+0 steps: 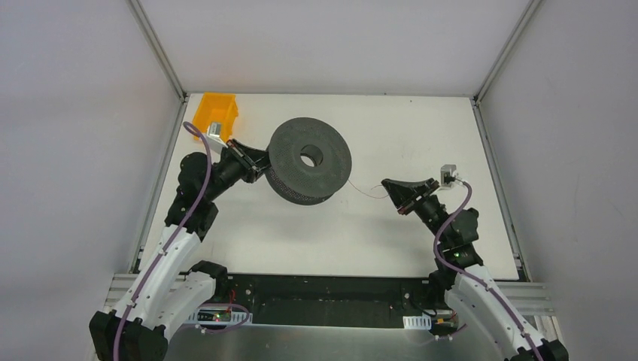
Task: Wrap the cables
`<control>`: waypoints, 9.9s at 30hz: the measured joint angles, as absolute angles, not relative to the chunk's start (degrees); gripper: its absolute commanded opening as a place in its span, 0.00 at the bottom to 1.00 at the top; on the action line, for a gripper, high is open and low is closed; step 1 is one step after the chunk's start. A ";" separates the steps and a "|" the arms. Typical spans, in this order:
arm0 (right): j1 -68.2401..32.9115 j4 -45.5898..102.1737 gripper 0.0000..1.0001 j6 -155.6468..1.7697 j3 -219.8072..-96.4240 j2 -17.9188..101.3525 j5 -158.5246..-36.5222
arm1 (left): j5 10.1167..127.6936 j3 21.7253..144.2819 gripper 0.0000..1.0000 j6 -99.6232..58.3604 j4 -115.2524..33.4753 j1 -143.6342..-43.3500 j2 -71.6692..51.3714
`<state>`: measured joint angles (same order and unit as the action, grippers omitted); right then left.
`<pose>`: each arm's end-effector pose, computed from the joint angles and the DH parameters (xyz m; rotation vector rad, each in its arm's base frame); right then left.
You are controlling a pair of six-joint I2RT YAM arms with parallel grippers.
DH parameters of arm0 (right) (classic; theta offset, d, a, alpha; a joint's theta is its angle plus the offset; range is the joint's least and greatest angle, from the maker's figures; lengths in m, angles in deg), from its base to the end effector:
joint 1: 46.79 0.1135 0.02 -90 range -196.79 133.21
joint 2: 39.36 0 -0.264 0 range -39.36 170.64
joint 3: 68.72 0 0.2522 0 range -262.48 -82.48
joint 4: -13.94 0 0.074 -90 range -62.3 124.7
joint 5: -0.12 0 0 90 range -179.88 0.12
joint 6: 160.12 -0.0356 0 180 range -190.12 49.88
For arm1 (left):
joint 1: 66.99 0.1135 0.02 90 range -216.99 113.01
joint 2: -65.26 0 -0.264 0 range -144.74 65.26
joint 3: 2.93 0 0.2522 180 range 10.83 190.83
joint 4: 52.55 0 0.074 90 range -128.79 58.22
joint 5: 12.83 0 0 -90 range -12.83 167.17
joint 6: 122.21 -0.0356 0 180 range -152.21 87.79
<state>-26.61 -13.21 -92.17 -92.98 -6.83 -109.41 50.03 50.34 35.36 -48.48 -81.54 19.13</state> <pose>0.1355 0.0625 0.2540 -0.2851 1.2754 0.8443 0.1826 -0.0642 0.3408 -0.3652 1.6858 -1.4626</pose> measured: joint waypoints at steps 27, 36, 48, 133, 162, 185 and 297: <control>-1.69 3.38 0.00 -75.14 -105.16 -6.63 -109.13 | 67.21 51.83 0.00 34.18 -34.84 -76.29 15.81; 19.56 5.81 0.00 -63.69 -117.11 11.51 -100.84 | 70.36 53.16 0.00 28.47 -30.66 -76.40 14.93; 22.05 2.59 0.00 -62.48 -137.38 30.37 -84.91 | 78.31 55.61 0.00 11.56 -25.11 -91.11 14.36; -1.86 29.24 0.00 -116.14 -153.66 61.19 -82.37 | 79.80 47.41 0.00 -57.29 -46.36 -103.07 10.56; -8.90 20.17 0.19 -123.05 -144.04 59.48 -97.89 | 78.64 49.42 0.00 -58.14 -44.41 -103.07 8.75; -9.45 9.28 0.30 -87.47 -124.68 23.77 -98.02 | 65.22 58.08 0.00 -44.00 -30.32 -93.52 5.95; 26.37 -40.73 0.00 -29.22 -134.53 73.54 -66.81 | 63.71 38.32 0.00 18.05 -67.32 -75.44 -6.42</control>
